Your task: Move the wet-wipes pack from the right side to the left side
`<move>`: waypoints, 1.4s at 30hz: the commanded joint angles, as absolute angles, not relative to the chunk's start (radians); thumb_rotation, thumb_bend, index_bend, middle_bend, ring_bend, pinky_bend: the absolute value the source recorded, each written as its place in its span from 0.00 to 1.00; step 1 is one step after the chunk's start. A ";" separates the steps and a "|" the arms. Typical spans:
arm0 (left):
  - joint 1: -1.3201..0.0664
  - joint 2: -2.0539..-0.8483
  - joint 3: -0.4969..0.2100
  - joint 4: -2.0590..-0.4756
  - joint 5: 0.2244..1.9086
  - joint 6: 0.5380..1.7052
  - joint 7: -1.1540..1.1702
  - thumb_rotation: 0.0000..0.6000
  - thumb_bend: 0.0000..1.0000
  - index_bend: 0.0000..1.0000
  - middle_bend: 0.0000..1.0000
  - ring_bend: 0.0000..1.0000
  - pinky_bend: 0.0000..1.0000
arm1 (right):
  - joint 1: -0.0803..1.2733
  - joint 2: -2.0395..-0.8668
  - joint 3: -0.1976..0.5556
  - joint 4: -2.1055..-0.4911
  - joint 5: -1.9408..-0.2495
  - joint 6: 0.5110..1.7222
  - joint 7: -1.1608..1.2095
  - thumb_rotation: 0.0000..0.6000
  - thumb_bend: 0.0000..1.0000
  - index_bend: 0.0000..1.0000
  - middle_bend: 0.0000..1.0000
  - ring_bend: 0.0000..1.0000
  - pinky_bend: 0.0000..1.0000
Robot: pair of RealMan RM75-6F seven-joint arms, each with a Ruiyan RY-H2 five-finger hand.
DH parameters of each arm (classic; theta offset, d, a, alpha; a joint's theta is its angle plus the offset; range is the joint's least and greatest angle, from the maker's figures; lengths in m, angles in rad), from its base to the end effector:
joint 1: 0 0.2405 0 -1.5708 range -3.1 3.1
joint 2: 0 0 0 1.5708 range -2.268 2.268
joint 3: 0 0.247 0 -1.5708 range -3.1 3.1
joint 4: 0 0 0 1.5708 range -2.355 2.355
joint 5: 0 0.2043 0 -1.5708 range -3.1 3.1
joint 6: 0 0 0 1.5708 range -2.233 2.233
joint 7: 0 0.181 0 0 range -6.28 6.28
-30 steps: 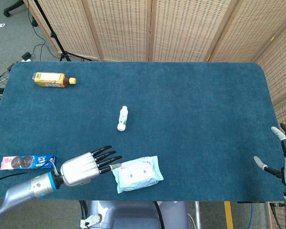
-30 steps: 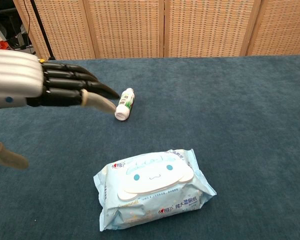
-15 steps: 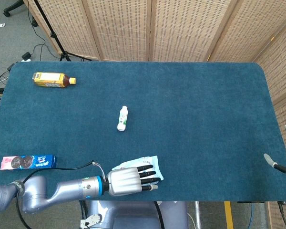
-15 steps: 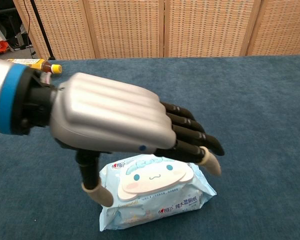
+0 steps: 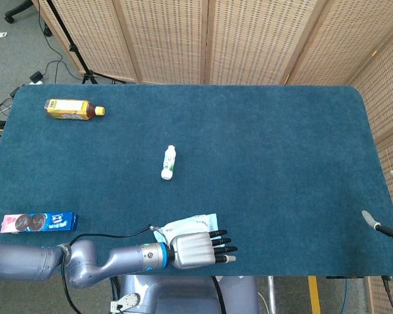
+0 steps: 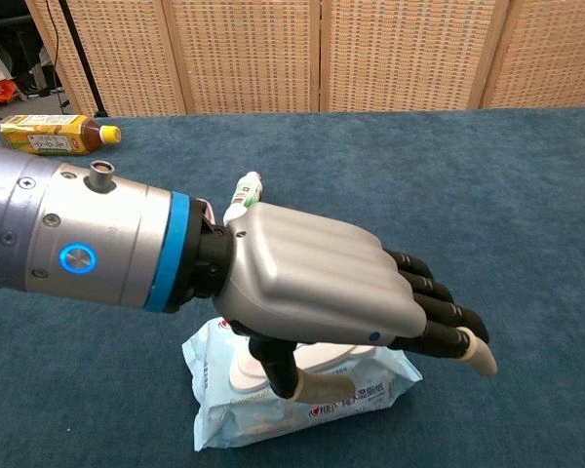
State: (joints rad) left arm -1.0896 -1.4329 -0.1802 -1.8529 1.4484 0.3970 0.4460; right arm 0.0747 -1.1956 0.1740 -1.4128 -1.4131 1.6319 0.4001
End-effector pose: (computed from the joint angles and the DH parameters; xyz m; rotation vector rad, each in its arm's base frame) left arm 0.0263 0.2363 -0.0761 -2.8855 -0.2211 -0.8404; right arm -0.3237 -0.2328 0.2104 1.0504 -0.9040 1.2615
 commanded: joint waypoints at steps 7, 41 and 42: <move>-1.139 -1.538 -0.127 -1.753 1.327 0.421 0.476 1.00 0.53 0.06 0.00 0.00 0.00 | 0.070 -1.190 0.176 -1.422 -1.426 1.629 0.407 1.00 0.13 0.15 0.07 0.00 0.04; -1.098 -1.449 0.106 -1.532 1.573 0.622 0.287 1.00 0.59 0.50 0.25 0.06 0.07 | 0.060 -1.186 0.189 -1.455 -1.436 1.614 0.376 1.00 0.13 0.14 0.07 0.00 0.03; -1.092 -1.445 0.106 -1.521 1.569 0.626 0.254 1.00 0.59 0.50 0.25 0.06 0.07 | 0.060 -1.187 0.189 -1.456 -1.436 1.612 0.374 1.00 0.13 0.14 0.07 0.00 0.03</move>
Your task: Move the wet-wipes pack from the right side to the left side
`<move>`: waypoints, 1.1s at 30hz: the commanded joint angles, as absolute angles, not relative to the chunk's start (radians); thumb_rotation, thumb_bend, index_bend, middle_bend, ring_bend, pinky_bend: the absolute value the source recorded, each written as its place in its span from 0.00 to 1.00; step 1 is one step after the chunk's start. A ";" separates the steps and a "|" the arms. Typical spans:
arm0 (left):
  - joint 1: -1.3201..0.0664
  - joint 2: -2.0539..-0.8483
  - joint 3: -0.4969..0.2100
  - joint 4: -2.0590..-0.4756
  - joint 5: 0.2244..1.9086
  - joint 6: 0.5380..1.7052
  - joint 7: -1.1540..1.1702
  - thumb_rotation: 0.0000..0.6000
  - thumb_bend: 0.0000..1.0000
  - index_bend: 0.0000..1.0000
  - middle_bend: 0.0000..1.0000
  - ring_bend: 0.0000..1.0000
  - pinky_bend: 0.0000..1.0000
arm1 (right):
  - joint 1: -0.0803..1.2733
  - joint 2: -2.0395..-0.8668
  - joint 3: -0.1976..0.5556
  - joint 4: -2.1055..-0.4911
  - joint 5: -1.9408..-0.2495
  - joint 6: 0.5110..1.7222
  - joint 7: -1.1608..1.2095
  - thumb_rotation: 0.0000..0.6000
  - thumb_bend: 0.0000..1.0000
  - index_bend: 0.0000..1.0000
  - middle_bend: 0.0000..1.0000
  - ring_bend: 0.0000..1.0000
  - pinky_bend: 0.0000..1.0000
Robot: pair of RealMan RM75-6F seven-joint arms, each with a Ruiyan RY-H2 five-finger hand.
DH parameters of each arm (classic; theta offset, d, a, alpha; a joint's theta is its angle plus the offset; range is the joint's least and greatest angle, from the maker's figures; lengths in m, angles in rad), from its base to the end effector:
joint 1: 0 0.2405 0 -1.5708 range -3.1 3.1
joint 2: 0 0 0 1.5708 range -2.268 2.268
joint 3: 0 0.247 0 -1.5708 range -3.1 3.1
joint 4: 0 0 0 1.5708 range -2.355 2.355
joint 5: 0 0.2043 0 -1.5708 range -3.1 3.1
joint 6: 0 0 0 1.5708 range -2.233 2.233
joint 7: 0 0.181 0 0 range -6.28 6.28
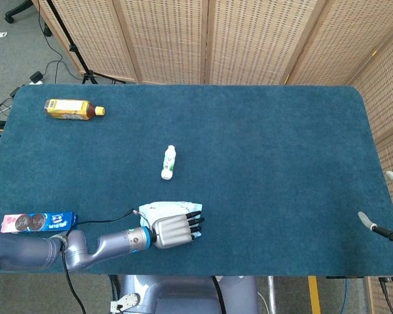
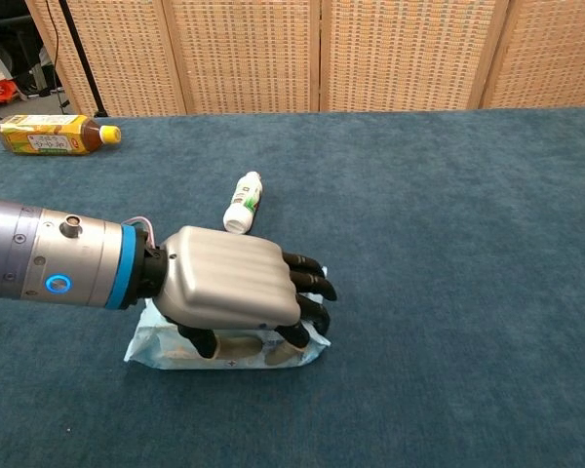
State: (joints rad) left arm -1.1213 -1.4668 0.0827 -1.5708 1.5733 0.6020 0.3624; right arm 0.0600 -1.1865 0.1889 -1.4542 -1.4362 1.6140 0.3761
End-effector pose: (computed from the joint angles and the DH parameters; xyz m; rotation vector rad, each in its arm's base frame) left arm -0.0572 0.2865 -0.0927 -2.7768 -0.0792 -0.6211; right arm -0.3174 -0.2316 0.2068 1.0618 -0.9200 1.2617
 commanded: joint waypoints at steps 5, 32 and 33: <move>-1.076 -1.428 0.104 -1.498 1.548 0.625 0.138 1.00 0.57 0.50 0.25 0.07 0.07 | 0.061 -1.189 0.189 -1.458 -1.440 1.610 0.368 1.00 0.13 0.14 0.07 0.00 0.02; -1.009 -1.361 0.236 -1.331 1.759 0.756 -0.013 1.00 0.57 0.52 0.25 0.07 0.13 | 0.062 -1.185 0.193 -1.471 -1.438 1.593 0.373 1.00 0.13 0.13 0.08 0.00 0.01; -1.003 -1.357 0.241 -1.315 1.761 0.762 -0.018 1.00 0.57 0.53 0.25 0.07 0.13 | 0.062 -1.185 0.194 -1.470 -1.437 1.593 0.373 1.00 0.13 0.13 0.08 0.00 0.01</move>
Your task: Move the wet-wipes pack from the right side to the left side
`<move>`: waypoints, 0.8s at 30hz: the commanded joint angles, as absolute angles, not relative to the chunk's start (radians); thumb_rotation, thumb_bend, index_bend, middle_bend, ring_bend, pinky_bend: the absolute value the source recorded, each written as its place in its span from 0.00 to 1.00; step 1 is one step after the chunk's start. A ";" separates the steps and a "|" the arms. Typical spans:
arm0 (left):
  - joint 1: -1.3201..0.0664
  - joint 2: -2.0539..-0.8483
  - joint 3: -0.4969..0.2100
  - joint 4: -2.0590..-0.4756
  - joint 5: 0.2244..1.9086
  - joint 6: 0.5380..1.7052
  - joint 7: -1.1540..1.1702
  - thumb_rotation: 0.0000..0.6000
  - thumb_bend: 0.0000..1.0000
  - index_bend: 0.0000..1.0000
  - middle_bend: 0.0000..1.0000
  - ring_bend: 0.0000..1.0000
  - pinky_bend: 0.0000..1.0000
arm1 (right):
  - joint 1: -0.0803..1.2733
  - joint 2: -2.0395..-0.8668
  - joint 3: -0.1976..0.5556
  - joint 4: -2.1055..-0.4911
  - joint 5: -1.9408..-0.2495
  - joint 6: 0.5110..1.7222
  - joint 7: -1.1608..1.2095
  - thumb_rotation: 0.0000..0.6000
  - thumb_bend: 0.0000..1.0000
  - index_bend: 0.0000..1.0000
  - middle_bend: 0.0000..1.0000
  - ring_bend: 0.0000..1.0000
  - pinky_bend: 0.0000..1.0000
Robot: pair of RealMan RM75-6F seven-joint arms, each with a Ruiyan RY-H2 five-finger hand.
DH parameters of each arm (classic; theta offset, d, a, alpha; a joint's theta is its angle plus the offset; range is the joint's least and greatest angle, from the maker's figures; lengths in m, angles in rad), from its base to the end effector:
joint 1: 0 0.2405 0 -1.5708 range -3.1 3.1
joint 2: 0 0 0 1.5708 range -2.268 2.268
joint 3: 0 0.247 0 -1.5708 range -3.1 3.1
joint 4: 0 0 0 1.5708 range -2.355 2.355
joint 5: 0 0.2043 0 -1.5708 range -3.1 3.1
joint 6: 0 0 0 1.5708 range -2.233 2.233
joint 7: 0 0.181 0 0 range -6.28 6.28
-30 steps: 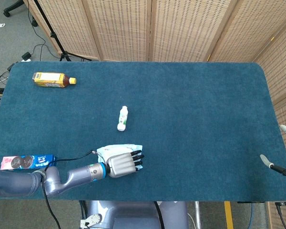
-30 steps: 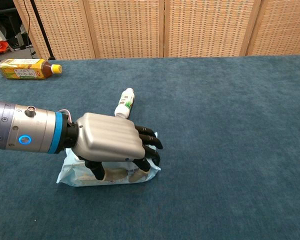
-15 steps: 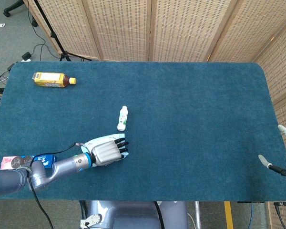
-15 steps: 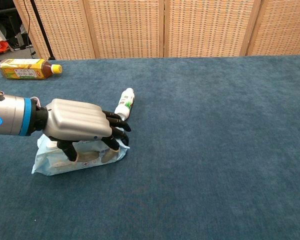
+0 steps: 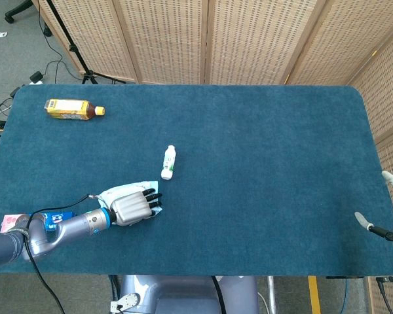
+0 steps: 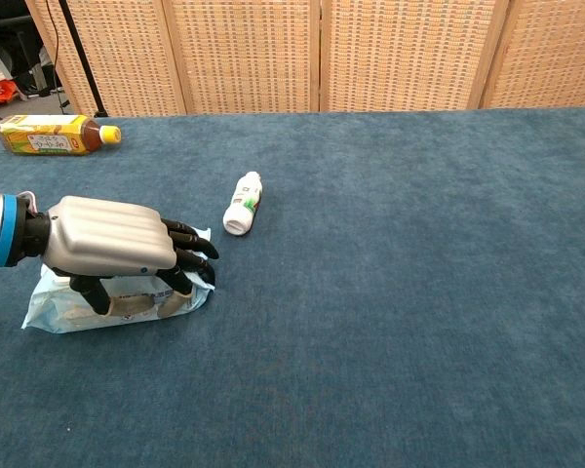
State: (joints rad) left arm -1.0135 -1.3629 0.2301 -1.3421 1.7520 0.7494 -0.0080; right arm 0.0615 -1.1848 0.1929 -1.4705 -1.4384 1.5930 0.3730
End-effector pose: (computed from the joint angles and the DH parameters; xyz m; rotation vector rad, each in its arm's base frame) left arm -0.1588 0.3345 -0.0416 -2.6477 -0.3141 -0.4933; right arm -0.3155 -0.2336 0.2028 1.0673 -0.9438 1.2618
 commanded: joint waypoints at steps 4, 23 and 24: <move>-0.987 -1.355 0.259 -1.272 1.780 0.789 -0.052 1.00 0.58 0.54 0.25 0.08 0.14 | 0.063 -1.184 0.194 -1.473 -1.437 1.589 0.372 1.00 0.13 0.13 0.08 0.00 0.01; -0.871 -1.397 0.294 -0.932 1.784 0.915 -0.262 1.00 0.58 0.56 0.26 0.08 0.14 | 0.064 -1.182 0.190 -1.481 -1.442 1.580 0.368 1.00 0.13 0.13 0.08 0.00 0.01; -0.867 -1.401 0.295 -0.917 1.785 0.919 -0.270 1.00 0.58 0.56 0.26 0.08 0.14 | 0.064 -1.182 0.190 -1.482 -1.442 1.580 0.367 1.00 0.13 0.13 0.08 0.00 0.01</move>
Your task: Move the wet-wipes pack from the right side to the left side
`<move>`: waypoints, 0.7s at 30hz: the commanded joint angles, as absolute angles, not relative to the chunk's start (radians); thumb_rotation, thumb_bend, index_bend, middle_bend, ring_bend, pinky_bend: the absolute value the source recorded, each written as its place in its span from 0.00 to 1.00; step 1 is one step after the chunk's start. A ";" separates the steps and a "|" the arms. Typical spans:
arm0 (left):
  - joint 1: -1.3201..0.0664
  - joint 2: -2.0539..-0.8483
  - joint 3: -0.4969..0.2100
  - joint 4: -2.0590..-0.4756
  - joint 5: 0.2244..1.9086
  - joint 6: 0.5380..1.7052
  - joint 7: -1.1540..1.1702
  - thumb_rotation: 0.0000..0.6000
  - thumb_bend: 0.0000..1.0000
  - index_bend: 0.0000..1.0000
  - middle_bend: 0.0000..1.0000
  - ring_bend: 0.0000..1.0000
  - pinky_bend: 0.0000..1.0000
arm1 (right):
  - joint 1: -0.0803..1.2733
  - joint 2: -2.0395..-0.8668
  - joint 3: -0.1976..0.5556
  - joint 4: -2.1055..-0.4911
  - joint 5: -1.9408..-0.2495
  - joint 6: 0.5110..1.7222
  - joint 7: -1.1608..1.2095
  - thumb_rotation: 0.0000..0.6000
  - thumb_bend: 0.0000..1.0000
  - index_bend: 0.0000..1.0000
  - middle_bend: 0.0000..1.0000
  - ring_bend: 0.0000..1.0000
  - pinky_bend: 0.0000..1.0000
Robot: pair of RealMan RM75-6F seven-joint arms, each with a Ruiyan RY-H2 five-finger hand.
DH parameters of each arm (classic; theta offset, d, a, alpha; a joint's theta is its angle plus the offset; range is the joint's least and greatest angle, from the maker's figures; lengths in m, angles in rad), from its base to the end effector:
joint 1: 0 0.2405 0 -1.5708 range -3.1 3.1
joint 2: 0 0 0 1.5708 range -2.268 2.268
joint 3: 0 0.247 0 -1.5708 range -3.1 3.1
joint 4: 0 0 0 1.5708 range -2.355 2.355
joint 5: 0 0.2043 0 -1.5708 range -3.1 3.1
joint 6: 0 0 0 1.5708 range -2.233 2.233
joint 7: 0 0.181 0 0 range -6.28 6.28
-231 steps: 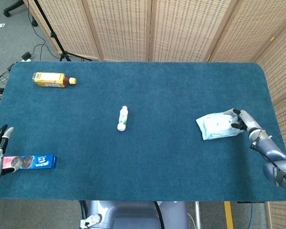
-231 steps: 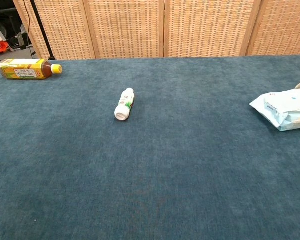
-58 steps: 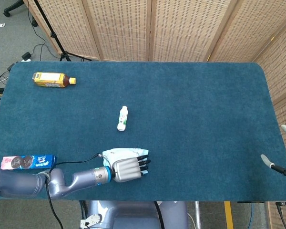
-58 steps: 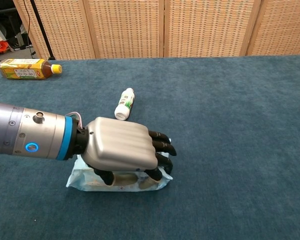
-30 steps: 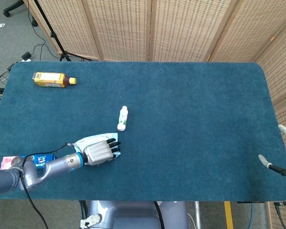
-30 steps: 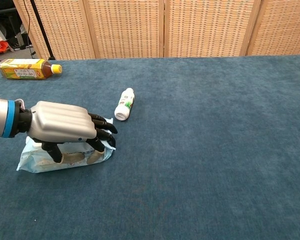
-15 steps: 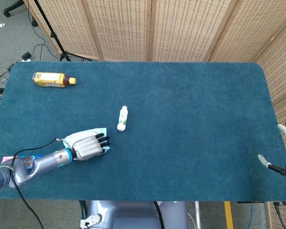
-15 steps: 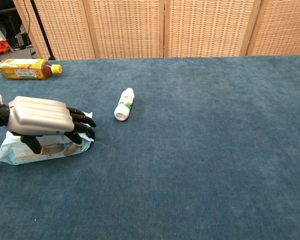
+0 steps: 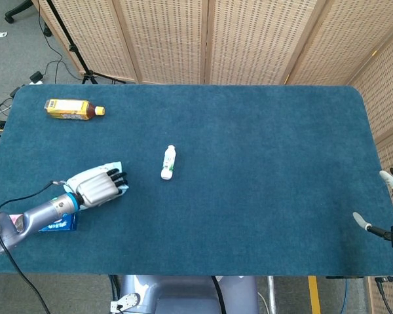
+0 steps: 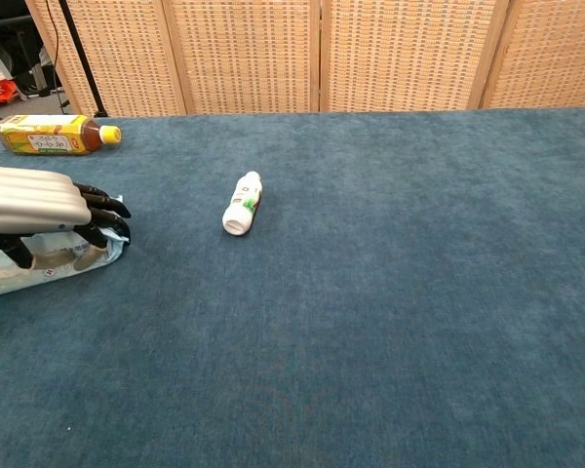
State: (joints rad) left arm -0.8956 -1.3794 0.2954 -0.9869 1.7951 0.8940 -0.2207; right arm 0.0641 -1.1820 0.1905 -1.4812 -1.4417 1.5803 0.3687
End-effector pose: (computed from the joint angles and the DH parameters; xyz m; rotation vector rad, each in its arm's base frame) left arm -0.2413 0.3804 0.0113 -2.4510 -0.3805 -0.4222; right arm -0.3139 -0.2346 0.1998 1.0778 -0.9584 1.2584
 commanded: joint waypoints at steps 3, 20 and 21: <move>-0.842 -1.430 0.296 -0.824 1.778 0.931 -0.317 1.00 0.58 0.56 0.26 0.08 0.14 | 0.065 -1.181 0.187 -1.486 -1.446 1.578 0.367 1.00 0.13 0.13 0.08 0.00 0.01; -0.708 -1.505 0.323 -0.504 1.750 0.932 -0.532 1.00 0.58 0.56 0.26 0.08 0.16 | 0.069 -1.178 0.185 -1.488 -1.442 1.562 0.370 1.00 0.13 0.13 0.09 0.00 0.01; -0.704 -1.508 0.323 -0.493 1.751 0.936 -0.539 1.00 0.58 0.56 0.26 0.08 0.16 | 0.069 -1.178 0.184 -1.488 -1.442 1.561 0.370 1.00 0.13 0.13 0.09 0.00 0.01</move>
